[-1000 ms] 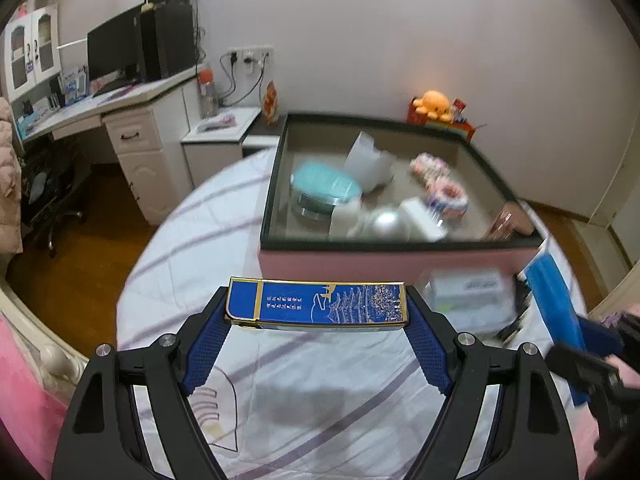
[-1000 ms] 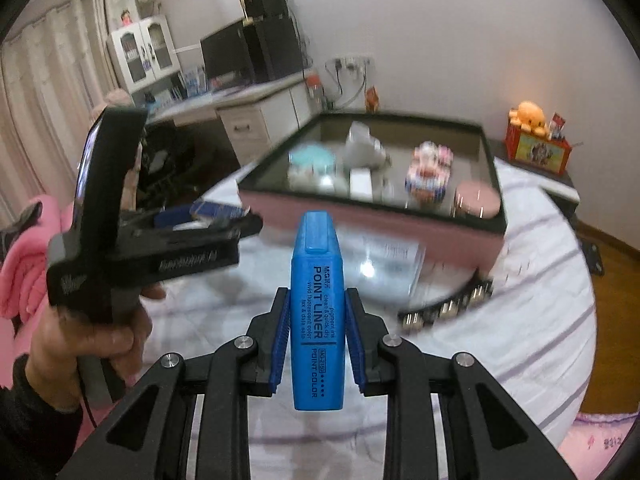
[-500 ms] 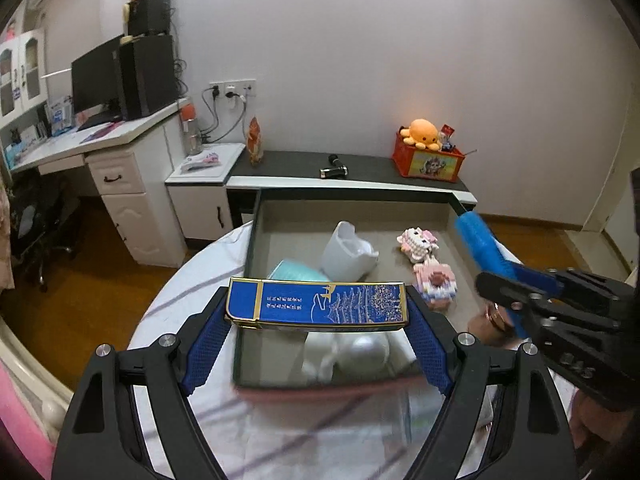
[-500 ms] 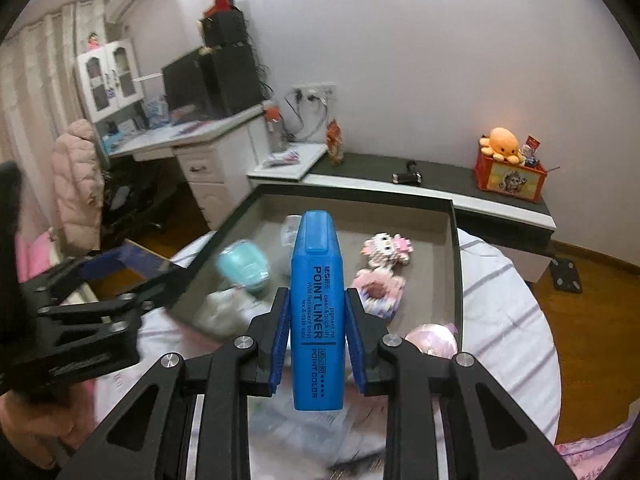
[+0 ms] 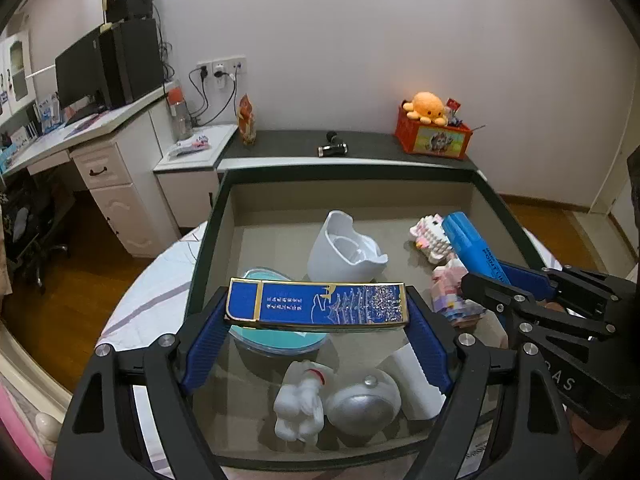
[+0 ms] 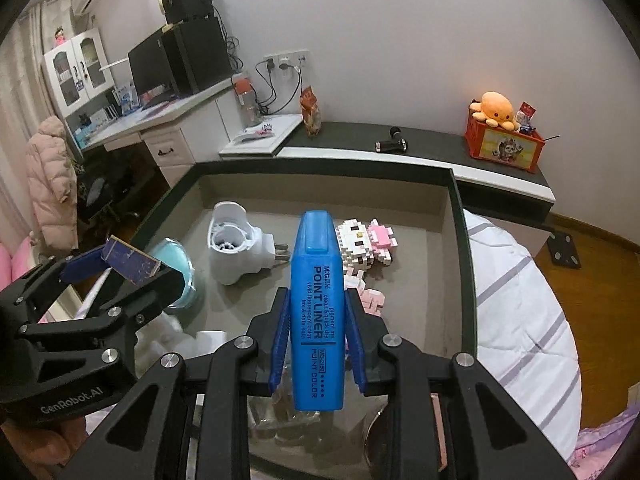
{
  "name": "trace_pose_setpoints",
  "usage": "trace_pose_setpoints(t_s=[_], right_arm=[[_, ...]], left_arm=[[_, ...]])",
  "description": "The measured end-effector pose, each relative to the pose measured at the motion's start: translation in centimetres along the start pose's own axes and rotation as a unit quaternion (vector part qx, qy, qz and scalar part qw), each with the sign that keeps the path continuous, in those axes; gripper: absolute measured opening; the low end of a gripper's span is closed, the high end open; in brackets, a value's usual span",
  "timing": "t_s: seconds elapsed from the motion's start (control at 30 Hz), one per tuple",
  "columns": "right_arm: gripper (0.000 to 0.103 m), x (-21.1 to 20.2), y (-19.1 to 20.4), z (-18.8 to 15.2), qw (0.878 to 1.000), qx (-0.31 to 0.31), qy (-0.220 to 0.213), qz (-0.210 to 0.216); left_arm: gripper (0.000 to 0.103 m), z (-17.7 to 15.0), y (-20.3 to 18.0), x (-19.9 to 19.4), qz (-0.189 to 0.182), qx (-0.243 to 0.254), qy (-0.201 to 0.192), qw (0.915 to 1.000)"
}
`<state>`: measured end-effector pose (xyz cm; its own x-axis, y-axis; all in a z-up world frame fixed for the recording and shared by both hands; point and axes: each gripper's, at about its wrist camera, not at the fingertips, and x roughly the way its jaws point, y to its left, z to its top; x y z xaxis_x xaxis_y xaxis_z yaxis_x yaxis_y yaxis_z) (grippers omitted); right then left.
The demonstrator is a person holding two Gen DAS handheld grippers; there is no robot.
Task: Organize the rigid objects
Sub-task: 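Carry the highlighter and blue box into the tray and open both tools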
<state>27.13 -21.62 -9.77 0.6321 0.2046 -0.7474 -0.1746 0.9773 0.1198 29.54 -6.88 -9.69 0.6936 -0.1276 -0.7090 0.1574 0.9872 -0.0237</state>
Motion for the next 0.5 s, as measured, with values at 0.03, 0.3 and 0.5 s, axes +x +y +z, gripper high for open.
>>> trace_pose_setpoints(t_s=[0.03, 0.3, 0.5], right_arm=[[0.027, 0.2, 0.0, 0.0, 1.000, -0.002, 0.003, -0.001], [0.066, 0.5, 0.1, -0.3, 1.000, -0.006, 0.005, -0.022], [0.089, -1.8, 0.9, -0.4, 0.999, -0.006, -0.024, -0.037]], left_arm=[[0.084, 0.0, 0.0, 0.2, 0.000, 0.000, 0.001, 1.0000], [0.102, -0.9, 0.8, -1.7, 0.015, -0.005, -0.023, 0.9996], [0.103, -1.4, 2.1, -5.5, 0.022, -0.023, -0.052, 0.9981]])
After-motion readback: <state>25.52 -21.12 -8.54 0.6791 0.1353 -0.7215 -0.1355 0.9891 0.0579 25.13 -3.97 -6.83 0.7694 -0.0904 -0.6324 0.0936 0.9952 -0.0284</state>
